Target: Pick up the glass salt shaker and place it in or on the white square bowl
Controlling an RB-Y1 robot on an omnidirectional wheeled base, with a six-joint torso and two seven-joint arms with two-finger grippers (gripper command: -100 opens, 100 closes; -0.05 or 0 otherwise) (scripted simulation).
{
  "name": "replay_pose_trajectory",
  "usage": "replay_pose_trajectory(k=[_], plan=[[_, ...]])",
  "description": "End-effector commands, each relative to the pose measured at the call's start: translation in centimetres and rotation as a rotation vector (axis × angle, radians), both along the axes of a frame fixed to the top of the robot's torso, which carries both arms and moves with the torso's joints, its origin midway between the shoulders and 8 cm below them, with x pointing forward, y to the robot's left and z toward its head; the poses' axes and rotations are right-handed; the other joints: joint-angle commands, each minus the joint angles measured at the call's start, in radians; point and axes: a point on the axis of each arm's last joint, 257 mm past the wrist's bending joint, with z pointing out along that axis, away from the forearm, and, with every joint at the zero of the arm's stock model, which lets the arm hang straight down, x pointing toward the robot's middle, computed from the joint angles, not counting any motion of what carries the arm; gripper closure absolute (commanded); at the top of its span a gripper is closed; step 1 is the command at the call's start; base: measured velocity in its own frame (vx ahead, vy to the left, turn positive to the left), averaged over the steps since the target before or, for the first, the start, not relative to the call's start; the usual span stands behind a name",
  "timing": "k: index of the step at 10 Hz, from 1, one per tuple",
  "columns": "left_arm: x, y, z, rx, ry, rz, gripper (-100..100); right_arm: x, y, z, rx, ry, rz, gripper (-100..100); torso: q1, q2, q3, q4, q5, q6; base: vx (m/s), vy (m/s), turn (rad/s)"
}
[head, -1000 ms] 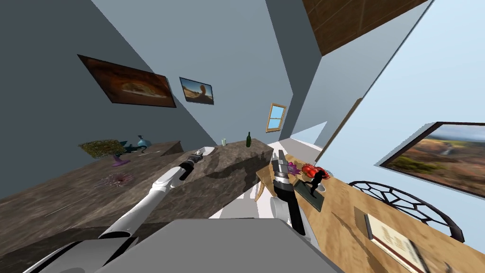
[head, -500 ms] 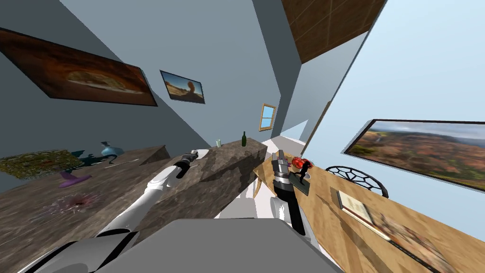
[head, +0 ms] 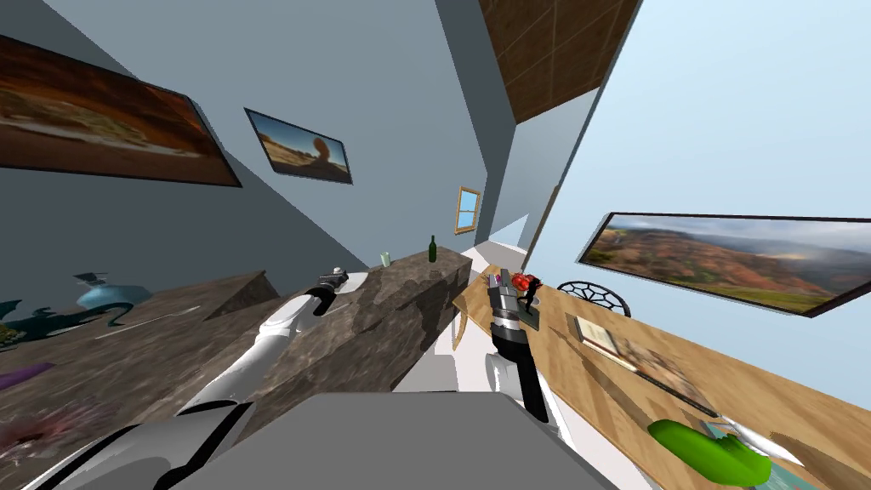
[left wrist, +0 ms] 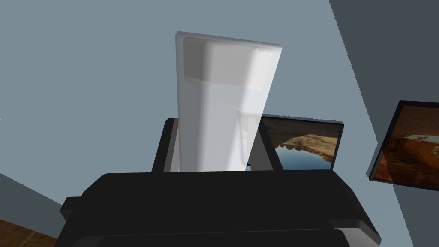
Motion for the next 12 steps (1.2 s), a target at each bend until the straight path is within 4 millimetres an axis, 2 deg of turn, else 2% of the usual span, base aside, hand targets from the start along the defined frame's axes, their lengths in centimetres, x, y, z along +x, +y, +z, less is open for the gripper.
replay_pose_trajectory(k=[1, 5, 9, 10, 12], plan=[[-0.3, 1.4, -0.1, -0.030, -0.011, 0.038, 100, 0.0, 0.0, 0.0, 0.000, 0.000, 0.000, 0, 0.000, 0.000, 0.000, 0.000, 0.000, 0.000, -0.012, 0.087, -0.281], [-2.1, 5.7, -1.2, -0.143, -0.044, 0.166, 100, 0.0, 0.0, 0.0, 0.000, 0.000, 0.000, 0, 0.004, 0.001, 0.000, 0.000, 0.002, 0.001, -0.027, 0.145, -0.340], [-2.4, 6.2, -1.5, -0.158, -0.047, 0.183, 100, 0.0, 0.0, 0.0, 0.000, 0.000, 0.000, 0, 0.000, 0.001, 0.001, 0.001, 0.001, 0.001, -0.027, 0.069, -0.088], [-2.4, 6.2, -1.6, -0.162, -0.047, 0.185, -100, 0.0, 0.0, 0.0, 0.000, 0.000, 0.000, 0, -0.002, 0.000, 0.001, 0.001, 0.000, 0.000, -0.003, 0.007, 0.007], [-2.4, 6.2, -1.6, -0.162, -0.047, 0.184, -100, 0.0, 0.0, 0.0, 0.000, 0.000, 0.000, 0, -0.005, -0.001, 0.000, 0.000, 0.000, 0.000, 0.000, 0.000, 0.000]])
